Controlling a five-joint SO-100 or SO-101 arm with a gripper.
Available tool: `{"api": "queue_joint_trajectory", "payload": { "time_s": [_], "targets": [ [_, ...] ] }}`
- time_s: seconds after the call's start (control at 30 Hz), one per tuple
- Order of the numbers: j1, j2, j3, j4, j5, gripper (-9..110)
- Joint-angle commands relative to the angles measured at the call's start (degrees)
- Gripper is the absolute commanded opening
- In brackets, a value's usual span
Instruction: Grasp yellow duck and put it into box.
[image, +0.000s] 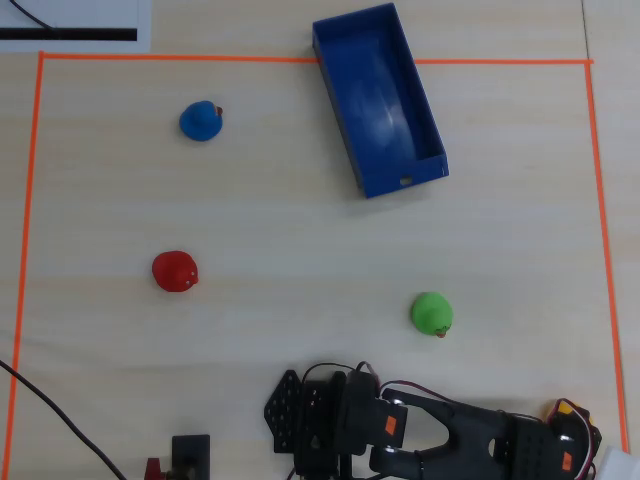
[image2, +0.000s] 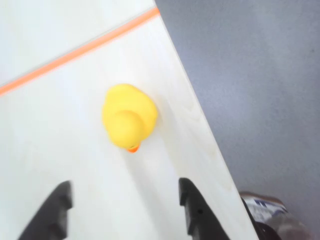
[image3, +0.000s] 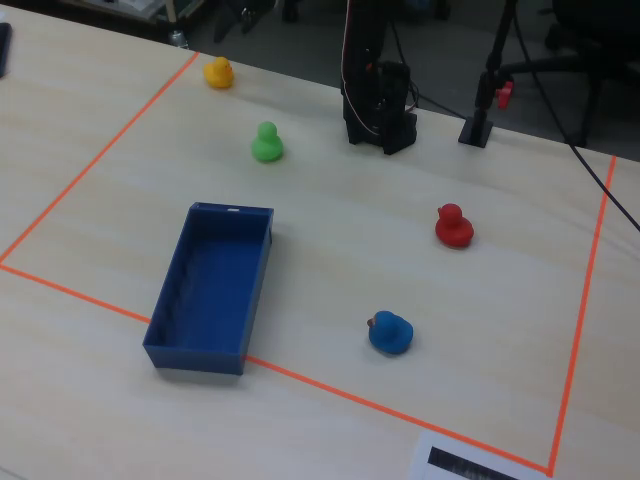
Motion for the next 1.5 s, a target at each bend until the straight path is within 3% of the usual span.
{"api": "queue_joint_trajectory", "payload": {
  "time_s": [0.0,0.53,1.27,1.4,1.47],
  "targets": [
    [1.1,-3.0,-2.6,-1.8,-2.2,36],
    [2.5,-23.3,-18.1,-1.8,-6.6,39],
    [-1.1,-31.0,-24.1,-4.0,-9.1,40],
    [-1.3,-33.0,-25.9,-4.0,-9.6,36],
    [-1.4,-33.8,-27.1,-2.9,-10.4,26]
  ]
}}
